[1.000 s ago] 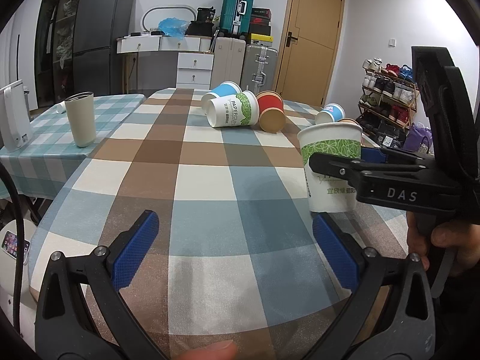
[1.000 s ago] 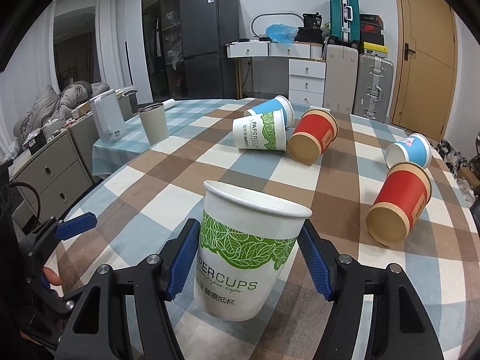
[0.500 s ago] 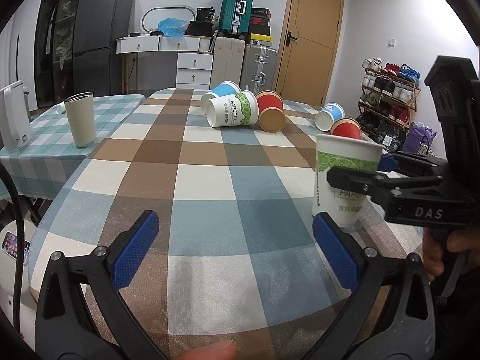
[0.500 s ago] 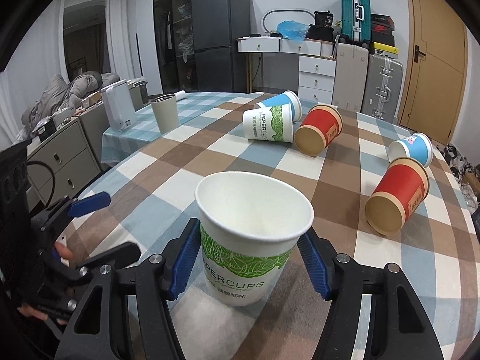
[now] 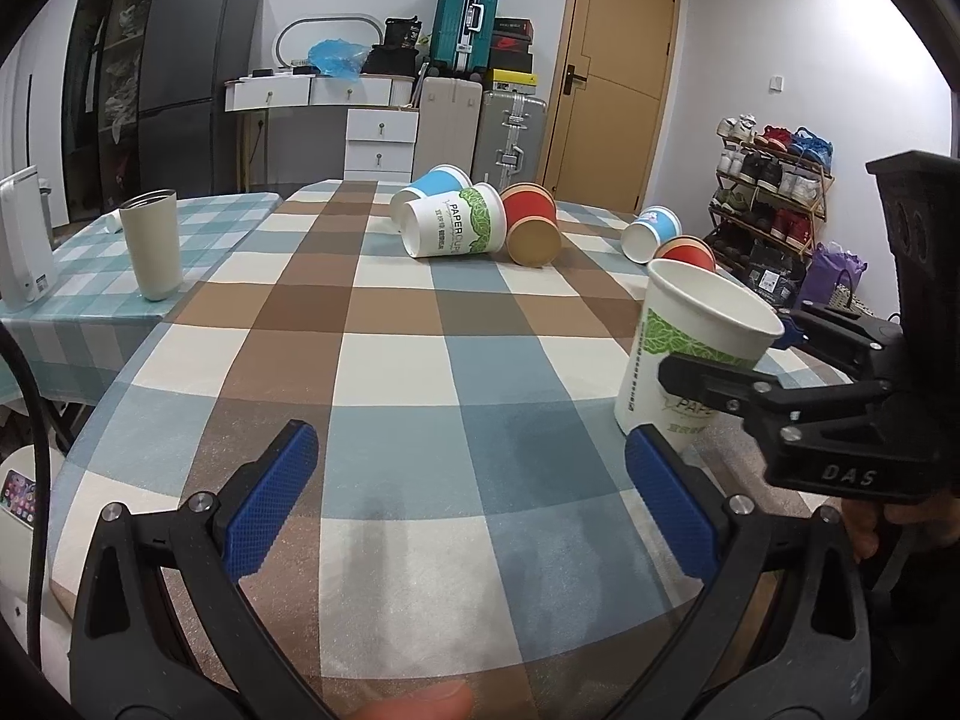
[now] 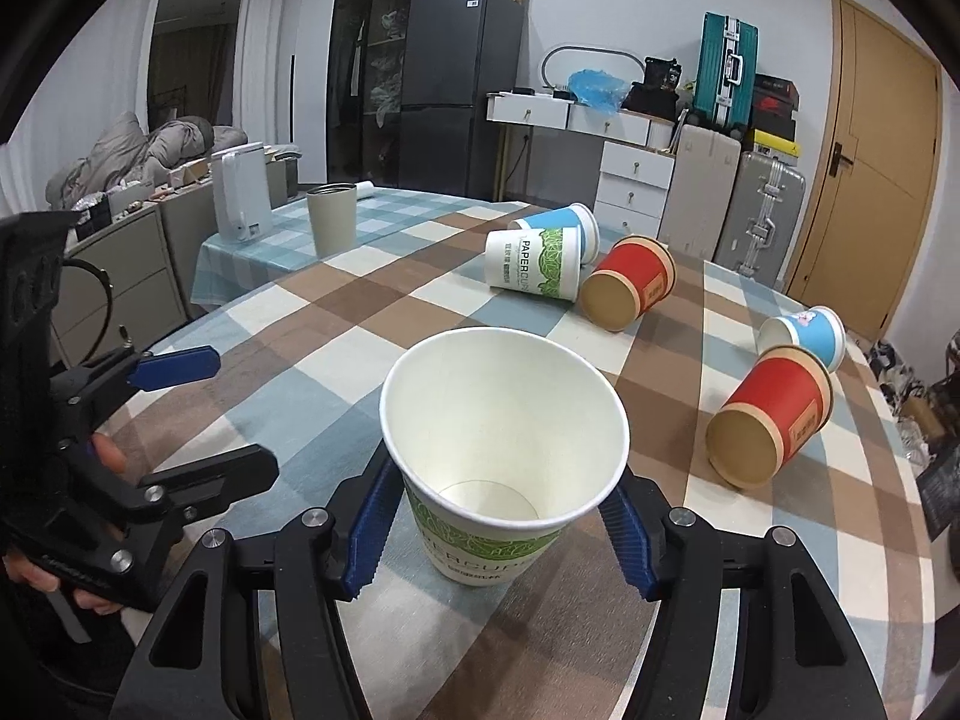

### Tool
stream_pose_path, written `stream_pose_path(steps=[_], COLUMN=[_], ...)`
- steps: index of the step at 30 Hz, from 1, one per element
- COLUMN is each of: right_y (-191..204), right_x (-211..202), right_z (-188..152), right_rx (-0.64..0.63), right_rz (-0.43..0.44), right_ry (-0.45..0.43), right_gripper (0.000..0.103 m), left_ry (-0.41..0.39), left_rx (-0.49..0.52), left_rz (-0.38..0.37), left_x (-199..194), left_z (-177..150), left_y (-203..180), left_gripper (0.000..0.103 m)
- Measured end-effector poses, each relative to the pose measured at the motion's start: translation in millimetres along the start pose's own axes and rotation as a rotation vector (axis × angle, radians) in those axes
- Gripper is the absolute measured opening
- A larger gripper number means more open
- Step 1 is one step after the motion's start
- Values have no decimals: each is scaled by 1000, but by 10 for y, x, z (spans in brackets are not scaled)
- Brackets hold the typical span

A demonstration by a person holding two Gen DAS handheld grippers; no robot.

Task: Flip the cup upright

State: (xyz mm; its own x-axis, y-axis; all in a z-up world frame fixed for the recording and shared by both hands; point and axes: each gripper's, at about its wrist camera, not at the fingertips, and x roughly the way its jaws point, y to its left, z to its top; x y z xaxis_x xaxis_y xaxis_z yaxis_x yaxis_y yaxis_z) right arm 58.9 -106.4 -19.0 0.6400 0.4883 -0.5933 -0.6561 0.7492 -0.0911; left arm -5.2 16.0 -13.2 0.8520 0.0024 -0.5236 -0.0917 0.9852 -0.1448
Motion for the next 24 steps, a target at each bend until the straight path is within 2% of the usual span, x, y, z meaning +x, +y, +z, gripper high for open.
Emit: stream_pose_path(steps=[7,10,12,14,17,19,24], right_y=[20,-19,-72,-139,-236,-308,-474], right_x=[102,94,65,14,-81,-136,-280], right_z=[29,26,25,14,-8,-31,-122], right_rx=[-3,13,41,74,116,138,180], right_rz=[-10,13,32,55,70,73,114], right_ry=[4,-1,-15,-41,-81,-98,-162], right_gripper=[65,66,73,87,98,102,103], left_ry=[-13,-16,-19,-23,-30,-35,-47], left_rx=[15,17,18,21,27,31,51], left_rz=[-12,-16,-20,-22,-31,-38,-59], left_x=[35,51,49,43,38,40,60], left_z=[29,37,39,42,52,64,96], left_y=[-23,-18,-13,-17,-31,-45,-119], left_gripper=[102,102,102,102,102,102,102])
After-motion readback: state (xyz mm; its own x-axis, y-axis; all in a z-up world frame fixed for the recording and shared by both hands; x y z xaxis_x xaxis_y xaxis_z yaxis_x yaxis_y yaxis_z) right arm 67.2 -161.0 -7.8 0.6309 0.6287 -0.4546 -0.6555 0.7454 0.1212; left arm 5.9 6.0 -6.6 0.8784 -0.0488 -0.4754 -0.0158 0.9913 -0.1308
